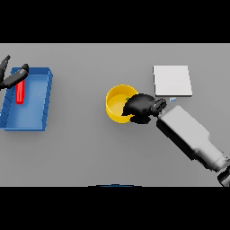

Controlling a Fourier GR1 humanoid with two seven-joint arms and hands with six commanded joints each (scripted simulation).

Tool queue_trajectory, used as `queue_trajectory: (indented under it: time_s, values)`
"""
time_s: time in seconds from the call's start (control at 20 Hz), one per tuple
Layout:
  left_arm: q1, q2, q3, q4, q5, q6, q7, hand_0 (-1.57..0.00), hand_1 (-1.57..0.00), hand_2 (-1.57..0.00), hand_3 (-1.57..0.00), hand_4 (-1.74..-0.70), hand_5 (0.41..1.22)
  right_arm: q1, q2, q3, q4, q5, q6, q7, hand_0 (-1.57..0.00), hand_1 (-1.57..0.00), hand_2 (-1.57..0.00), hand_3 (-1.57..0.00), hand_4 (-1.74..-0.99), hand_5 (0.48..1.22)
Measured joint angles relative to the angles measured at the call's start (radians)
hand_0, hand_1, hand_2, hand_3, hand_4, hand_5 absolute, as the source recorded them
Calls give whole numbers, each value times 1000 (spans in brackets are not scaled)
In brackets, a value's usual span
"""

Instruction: Pick up the red beaker and tilt it to pour out 1 green nut into yellow bowl. Pick up the yellow bowl and place it on the metallic measuring scale.

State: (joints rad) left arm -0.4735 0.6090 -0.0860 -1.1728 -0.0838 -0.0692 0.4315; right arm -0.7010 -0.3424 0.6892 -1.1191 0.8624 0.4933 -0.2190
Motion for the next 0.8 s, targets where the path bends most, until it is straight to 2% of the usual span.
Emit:
queue_trajectory:
  time_s: [0.2, 0.4, 0.45, 0.55, 0.65, 0.75, 0.8]
  values:
    - [-2, -5, -1, -2, 7, -5, 10, 1, 1, 1, 1, -778, 704, -7, -16, -8, -39, -21, 9, -19, -1522, -1520, -1415, -1185, -1724, 1209]
    - [-3, 1, -2, -10, 2, -2, -7, 1, 1, 1, 1, -770, 705, -19, -47, -45, -113, -55, 77, 38, -1551, -1550, -1481, -1157, -1734, 1216]
    - [-1, -4, -5, -8, 0, 1, -4, 1, 1, 1, 1, -776, 702, -15, -73, -58, -138, -62, 85, 33, -1555, -1554, -1491, -1153, -1735, 1217]
    - [3, -9, -2, -14, 10, -2, 3, 1, 1, 1, 1, -782, 702, -13, -101, -75, -182, -71, 110, 61, -1561, -1560, -1433, -1215, -1737, 1219]
    - [-8, -7, 8, 3, 16, -4, -3, 1, 1, 1, 1, -793, 702, -2, -113, -85, -224, -72, 119, 106, -1564, -1564, -1471, -1191, -1739, 1219]
    - [-16, -8, 14, 6, 24, -6, -17, 1, 1, 1, 1, -799, 704, 14, -124, -88, -259, -76, 131, 120, -1567, -1567, -1507, -1179, -1739, 1219]
    - [-7, -5, 14, -8, 28, -8, -12, 1, 1, 1, 1, -800, 704, 22, -134, -97, -271, -80, 127, 121, -1520, -1567, -1520, -1179, -1740, 1219]
